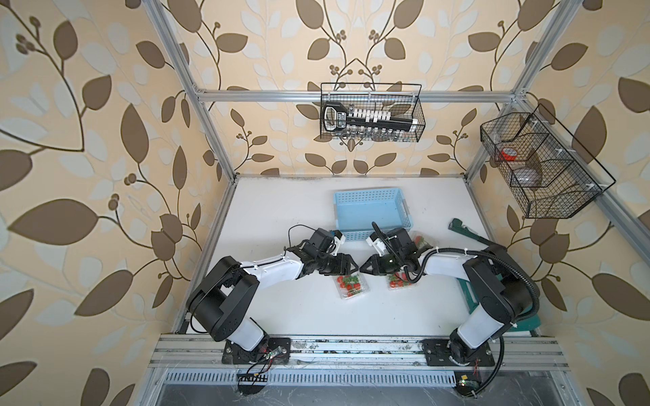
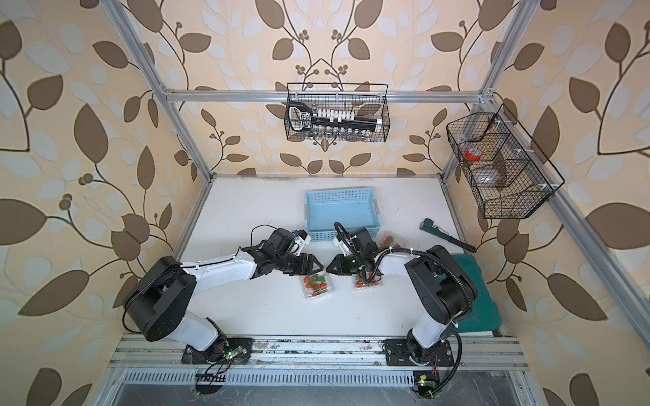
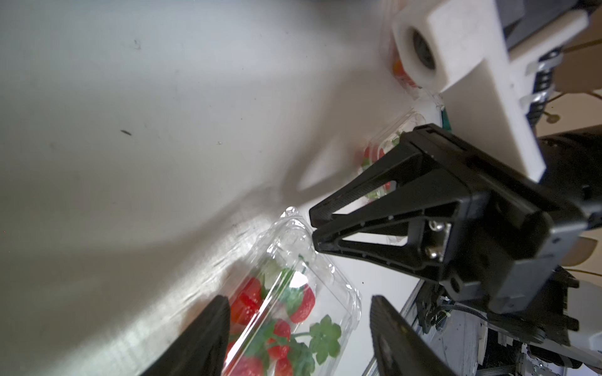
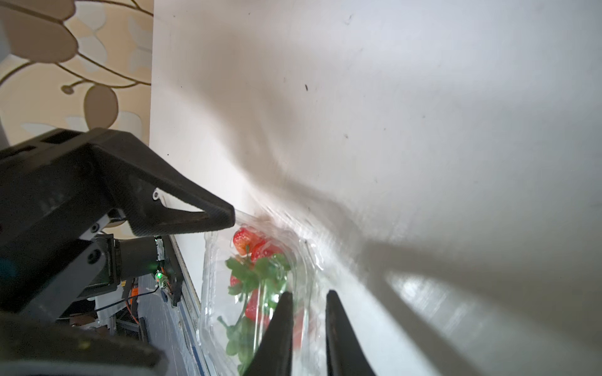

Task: Pack strawberries into containers
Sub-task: Close the packing box at the center of the board, then reset both arms

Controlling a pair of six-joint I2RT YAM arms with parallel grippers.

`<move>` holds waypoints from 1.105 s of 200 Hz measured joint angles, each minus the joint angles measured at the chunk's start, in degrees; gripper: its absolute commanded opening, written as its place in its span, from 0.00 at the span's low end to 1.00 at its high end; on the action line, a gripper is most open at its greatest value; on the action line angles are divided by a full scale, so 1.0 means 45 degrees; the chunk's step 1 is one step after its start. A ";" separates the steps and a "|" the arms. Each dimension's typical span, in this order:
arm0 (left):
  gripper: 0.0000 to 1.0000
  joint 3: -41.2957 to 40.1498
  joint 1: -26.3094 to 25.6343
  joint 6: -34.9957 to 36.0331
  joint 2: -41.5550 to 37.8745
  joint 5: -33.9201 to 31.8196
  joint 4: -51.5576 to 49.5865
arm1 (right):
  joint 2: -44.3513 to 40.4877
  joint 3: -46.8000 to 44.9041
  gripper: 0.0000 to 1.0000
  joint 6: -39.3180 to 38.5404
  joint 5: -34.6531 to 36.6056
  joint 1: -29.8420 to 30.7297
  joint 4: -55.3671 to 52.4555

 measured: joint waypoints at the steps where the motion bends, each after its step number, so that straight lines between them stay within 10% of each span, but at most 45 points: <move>1: 0.70 0.0000 0.0000 0.0000 0.0000 0.0000 0.0005 | 0.0000 -0.0005 0.18 0.0000 -0.0005 0.0000 0.0005; 44: 0.73 0.0010 0.0000 0.0058 -0.0078 -0.0102 -0.0058 | -0.0107 -0.0005 0.33 0.0029 0.0131 0.0000 -0.0272; 92: 0.99 0.0743 0.0578 0.1292 -0.1656 -0.2419 -0.1384 | -0.2735 0.0277 0.72 -0.0801 0.2696 -0.0393 -0.2438; 103: 0.99 0.0753 0.1205 0.1559 -0.2409 -0.3434 -0.1375 | -0.3803 0.0413 0.99 -0.0918 0.4075 -0.0743 -0.2715; 167: 0.99 -0.1661 0.4974 0.3594 -0.4843 -1.0195 0.0962 | -0.7116 -0.0452 1.00 -0.1705 1.3177 -0.4022 -0.0738; 221: 0.99 -0.5081 0.6907 0.5270 -0.4201 -1.1298 0.4930 | -0.5338 -0.3871 1.00 -0.2370 1.4751 -0.6081 0.3016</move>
